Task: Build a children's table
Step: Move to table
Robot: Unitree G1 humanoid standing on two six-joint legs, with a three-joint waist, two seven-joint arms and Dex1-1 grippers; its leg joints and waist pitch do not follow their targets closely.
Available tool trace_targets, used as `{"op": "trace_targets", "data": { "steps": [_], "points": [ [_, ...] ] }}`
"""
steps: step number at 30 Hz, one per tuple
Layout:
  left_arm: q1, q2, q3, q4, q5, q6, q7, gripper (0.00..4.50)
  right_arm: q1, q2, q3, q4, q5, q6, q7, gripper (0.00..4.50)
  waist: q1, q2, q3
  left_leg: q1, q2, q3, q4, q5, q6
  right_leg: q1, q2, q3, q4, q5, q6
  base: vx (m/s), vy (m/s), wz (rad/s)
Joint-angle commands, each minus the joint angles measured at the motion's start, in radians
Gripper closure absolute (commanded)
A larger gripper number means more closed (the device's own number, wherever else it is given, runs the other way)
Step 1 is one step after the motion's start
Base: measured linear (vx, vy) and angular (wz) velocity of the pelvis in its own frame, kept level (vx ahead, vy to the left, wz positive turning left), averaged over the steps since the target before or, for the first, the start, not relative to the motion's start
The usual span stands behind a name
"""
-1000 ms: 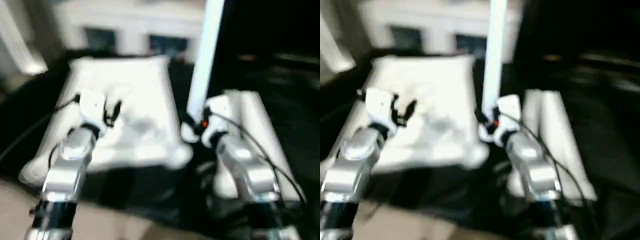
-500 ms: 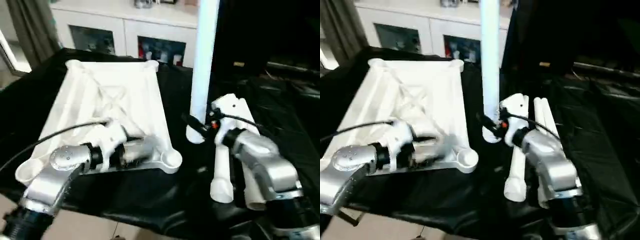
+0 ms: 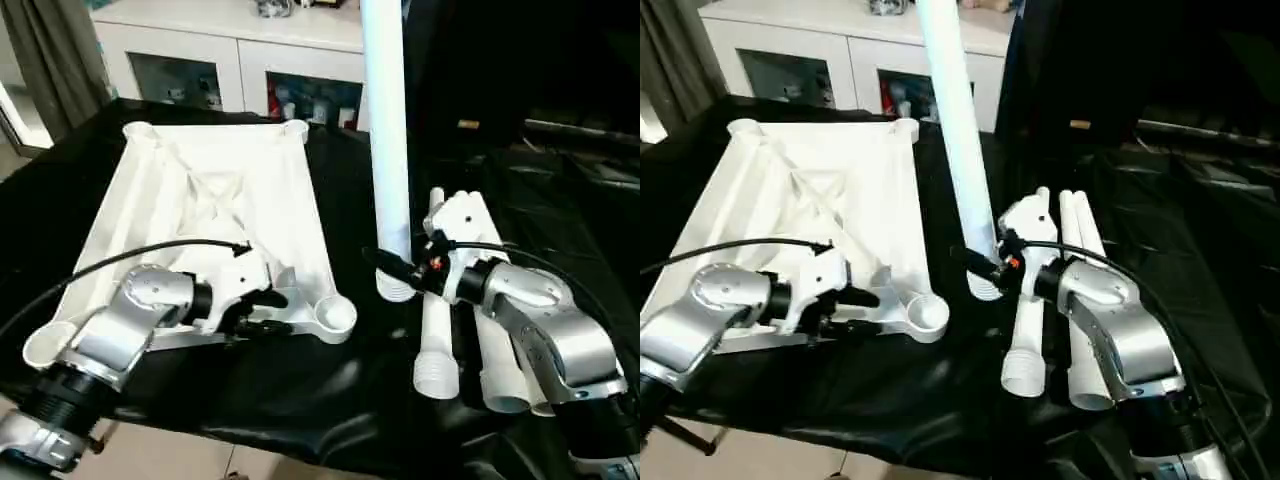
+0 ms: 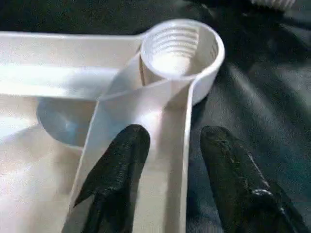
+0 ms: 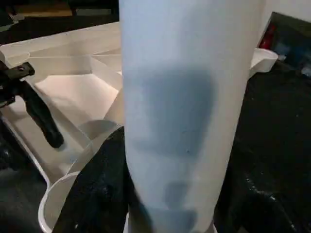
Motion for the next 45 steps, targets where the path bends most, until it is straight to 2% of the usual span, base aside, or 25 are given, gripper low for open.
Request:
{"op": "trace_targets", "data": {
  "steps": [1, 6, 7, 8, 16, 17, 19, 21, 24, 26, 27, 30, 32, 33, 37, 38, 41, 42, 43, 45],
  "points": [
    [-0.01, 0.018, -0.016, -0.001, 0.003, 0.023, -0.037, 2.64, 0.002, -0.001, -0.006, -0.029, 0.003, 0.004, 0.008, 2.6, 0.003, 0.006, -0.06, -0.002, 0.038, -0.005, -0.076, -0.044, 0.019, 0.055, -0.071, 0.049, -0.07, 0.088, -0.239, 0.0, 0.0, 0.0],
    [-0.007, 0.026, -0.012, -0.001, 0.009, 0.038, -0.037, 3.08, -0.005, -0.005, -0.004, -0.028, 0.009, 0.008, 0.007, 2.6, 0.002, 0.009, -0.055, 0.0, 0.042, -0.004, -0.08, -0.086, 0.011, 0.053, -0.073, 0.049, -0.076, 0.021, -0.24, 0.0, 0.0, 0.0],
    [-0.008, 0.027, -0.012, 0.005, 0.014, 0.039, -0.031, 3.08, -0.007, -0.006, -0.004, -0.025, 0.01, 0.007, 0.009, 2.6, 0.001, 0.007, -0.055, 0.001, 0.042, -0.005, -0.081, -0.088, 0.01, 0.052, -0.073, 0.049, -0.077, 0.016, -0.239, 0.0, 0.0, 0.0],
    [-0.009, 0.029, -0.01, 0.014, 0.021, 0.042, -0.024, 3.31, -0.009, -0.006, -0.004, -0.02, 0.01, 0.005, 0.011, 2.6, 0.002, 0.005, -0.055, 0.001, 0.042, -0.004, -0.08, -0.091, 0.011, 0.052, -0.073, 0.05, -0.077, 0.01, -0.239, 0.0, 0.0, 0.0],
    [-0.005, 0.037, -0.009, 0.032, 0.042, 0.045, -0.031, 3.93, -0.012, 0.004, -0.002, -0.019, 0.009, 0.007, 0.007, 2.6, 0.002, 0.007, -0.054, 0.001, 0.042, -0.004, -0.081, -0.088, 0.01, 0.051, -0.074, 0.051, -0.079, 0.008, -0.233, 0.0, 0.0, 0.0],
    [-0.006, 0.037, -0.01, 0.038, 0.045, 0.041, -0.03, 4.0, -0.013, 0.006, -0.002, -0.019, 0.009, 0.007, 0.006, 2.6, 0.002, 0.01, -0.054, 0.0, 0.042, -0.005, -0.082, -0.088, 0.009, 0.051, -0.074, 0.051, -0.079, 0.007, -0.234, 0.0, 0.0, 0.0],
    [-0.007, 0.037, -0.009, 0.044, 0.048, 0.039, -0.028, 4.0, -0.014, 0.007, -0.002, -0.019, 0.01, 0.008, 0.005, 2.6, 0.001, 0.007, -0.053, 0.0, 0.042, -0.005, -0.082, -0.096, 0.007, 0.05, -0.074, 0.051, -0.08, -0.003, -0.233, 0.0, 0.0, 0.0],
    [-0.007, 0.037, -0.009, 0.048, 0.053, 0.038, -0.027, 4.35, -0.014, 0.008, -0.003, -0.018, 0.009, 0.008, 0.005, 2.6, 0.001, 0.008, -0.053, 0.0, 0.043, -0.005, -0.083, -0.103, 0.005, 0.051, -0.074, 0.05, -0.081, -0.016, -0.23, 0.0, 0.0, 0.0],
    [0.001, 0.052, -0.017, 0.06, 0.072, 0.021, -0.033, 4.44, -0.018, 0.01, -0.003, -0.011, 0.008, 0.005, 0.006, 2.6, 0.001, 0.008, -0.053, 0.0, 0.043, -0.006, -0.084, -0.107, 0.003, 0.05, -0.075, 0.051, -0.082, -0.026, -0.224, 0.0, 0.0, 0.0],
    [0.004, 0.056, -0.018, 0.062, 0.079, 0.018, -0.031, 4.44, -0.022, 0.014, -0.003, -0.007, 0.007, 0.006, 0.005, 2.6, -0.004, 0.008, -0.052, -0.002, 0.042, -0.007, -0.085, -0.103, 0.002, 0.051, -0.074, 0.05, -0.08, -0.009, -0.226, 0.0, 0.0, 0.0],
    [0.005, 0.056, -0.018, 0.063, 0.081, 0.018, -0.03, 4.44, -0.023, 0.015, -0.003, -0.006, 0.008, 0.006, 0.004, 2.6, -0.004, 0.004, -0.052, -0.002, 0.042, -0.006, -0.084, -0.104, 0.003, 0.051, -0.074, 0.051, -0.082, -0.012, -0.227, 0.0, 0.0, 0.0],
    [0.011, 0.065, -0.028, 0.063, 0.093, 0.012, -0.036, 4.44, -0.026, 0.019, -0.003, -0.004, 0.011, 0.01, 0.004, 2.6, -0.004, 0.005, -0.05, -0.001, 0.043, -0.005, -0.086, -0.107, 0.007, 0.05, -0.075, 0.051, -0.084, -0.038, -0.224, 0.0, 0.0, 0.0],
    [0.015, 0.038, -0.008, 0.069, 0.09, 0.038, 0.012, 4.44, -0.031, 0.029, -0.005, -0.001, 0.017, 0.022, 0.0, 2.6, -0.006, -0.001, -0.05, -0.001, 0.043, -0.005, -0.087, -0.113, 0.005, 0.049, -0.075, 0.051, -0.085, -0.057, -0.221, 0.0, 0.0, 0.0],
    [0.015, 0.027, -0.002, 0.069, 0.085, 0.048, 0.023, 4.44, -0.032, 0.03, -0.005, 0.001, 0.017, 0.023, -0.001, 2.6, -0.004, 0.003, -0.048, 0.0, 0.044, -0.005, -0.087, -0.119, 0.003, 0.047, -0.076, 0.051, -0.086, -0.07, -0.221, 0.0, 0.0, 0.0],
    [0.011, -0.018, 0.02, 0.066, 0.069, 0.052, 0.064, 4.44, -0.039, 0.032, -0.003, 0.008, 0.017, 0.025, 0.001, 2.6, -0.004, 0.0, -0.049, 0.001, 0.044, -0.004, -0.087, -0.119, 0.001, 0.047, -0.076, 0.053, -0.088, -0.083, -0.216, 0.0, 0.0, 0.0],
    [0.011, -0.026, 0.026, 0.064, 0.063, 0.056, 0.069, 4.03, -0.04, 0.033, -0.002, 0.009, 0.017, 0.025, 0.001, 2.6, -0.003, 0.0, -0.05, 0.0, 0.044, -0.004, -0.086, -0.114, 0.003, 0.047, -0.076, 0.052, -0.088, -0.075, -0.216, 0.0, 0.0, 0.0],
    [0.002, -0.028, 0.03, 0.075, 0.068, 0.07, 0.08, 3.82, -0.043, 0.034, -0.003, 0.01, 0.015, 0.027, 0.003, 2.6, -0.004, -0.001, -0.052, -0.003, 0.041, -0.003, -0.084, -0.084, 0.012, 0.05, -0.074, 0.052, -0.085, -0.022, -0.217, 0.0, 0.0, 0.0],
    [0.002, -0.027, 0.029, 0.076, 0.071, 0.071, 0.082, 3.82, -0.043, 0.034, -0.003, 0.01, 0.015, 0.028, 0.003, 2.6, -0.003, 0.003, -0.053, -0.003, 0.041, -0.004, -0.084, -0.079, 0.013, 0.05, -0.075, 0.052, -0.083, -0.014, -0.218, 0.0, 0.0, 0.0],
    [0.001, -0.024, 0.028, 0.078, 0.077, 0.076, 0.088, 3.68, -0.044, 0.035, -0.004, 0.01, 0.015, 0.029, 0.003, 2.6, -0.004, 0.001, -0.052, -0.002, 0.042, -0.004, -0.085, -0.078, 0.016, 0.049, -0.074, 0.052, -0.084, -0.006, -0.221, 0.0, 0.0, 0.0],
    [-0.001, -0.02, 0.028, 0.083, 0.079, 0.078, 0.085, 3.68, -0.045, 0.035, -0.005, 0.01, 0.015, 0.029, 0.002, 2.6, -0.003, 0.001, -0.052, -0.002, 0.042, -0.003, -0.085, -0.083, 0.016, 0.049, -0.074, 0.052, -0.085, -0.009, -0.223, 0.0, 0.0, 0.0]
  ]
}}
